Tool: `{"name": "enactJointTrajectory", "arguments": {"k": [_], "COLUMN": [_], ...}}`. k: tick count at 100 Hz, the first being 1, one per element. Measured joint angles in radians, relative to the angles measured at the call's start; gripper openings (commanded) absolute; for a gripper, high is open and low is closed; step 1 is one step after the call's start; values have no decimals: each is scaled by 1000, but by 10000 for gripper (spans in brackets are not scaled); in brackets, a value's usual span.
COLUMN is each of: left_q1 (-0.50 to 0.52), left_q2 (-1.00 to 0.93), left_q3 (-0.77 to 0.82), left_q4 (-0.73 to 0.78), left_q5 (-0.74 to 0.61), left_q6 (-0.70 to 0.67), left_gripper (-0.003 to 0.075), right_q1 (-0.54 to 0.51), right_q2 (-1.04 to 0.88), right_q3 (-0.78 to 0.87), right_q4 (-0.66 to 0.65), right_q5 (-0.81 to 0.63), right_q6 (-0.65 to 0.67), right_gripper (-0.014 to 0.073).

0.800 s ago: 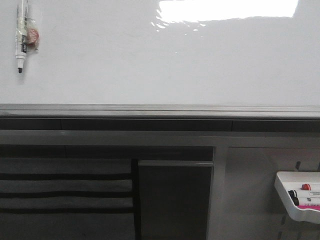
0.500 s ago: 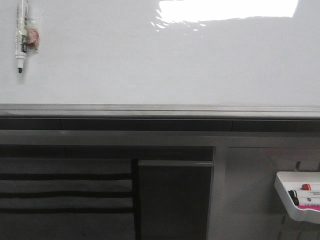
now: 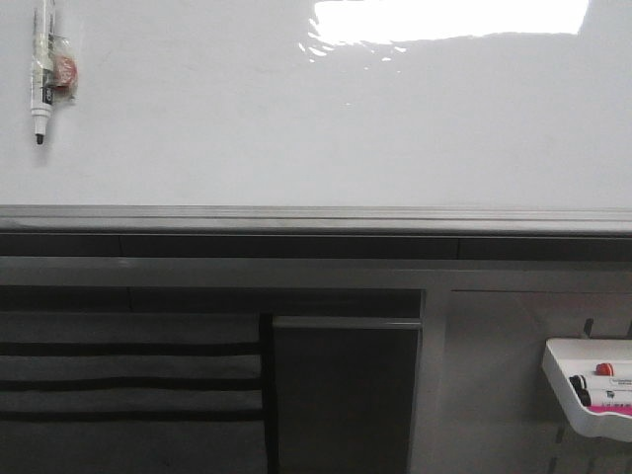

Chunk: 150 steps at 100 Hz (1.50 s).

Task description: Write number 3 on whiteboard

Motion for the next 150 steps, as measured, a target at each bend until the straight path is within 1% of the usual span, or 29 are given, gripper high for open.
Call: {"name": "enactJointTrajectory", "arguments": {"k": [106, 135, 140, 150], "left_q1": [0, 0, 0, 0], "left_q2": [0, 0, 0, 0], "left_q3": [0, 0, 0, -16], "left_q4": [0, -162, -187, -228], "left_q5": [0, -12, -29, -29], "left_q6": [0, 0, -2, -4], "left_gripper": [-20, -20, -20, -20], "right_q1": [0, 0, 0, 0], "right_q2": [0, 0, 0, 0], "right_q3": [0, -2, -6, -54], "right_q4": [0, 0, 0, 0], "right_q5": [0, 22, 43, 131], "right_q6": [0, 0, 0, 0], "right_gripper": [-69, -69, -69, -69]}}
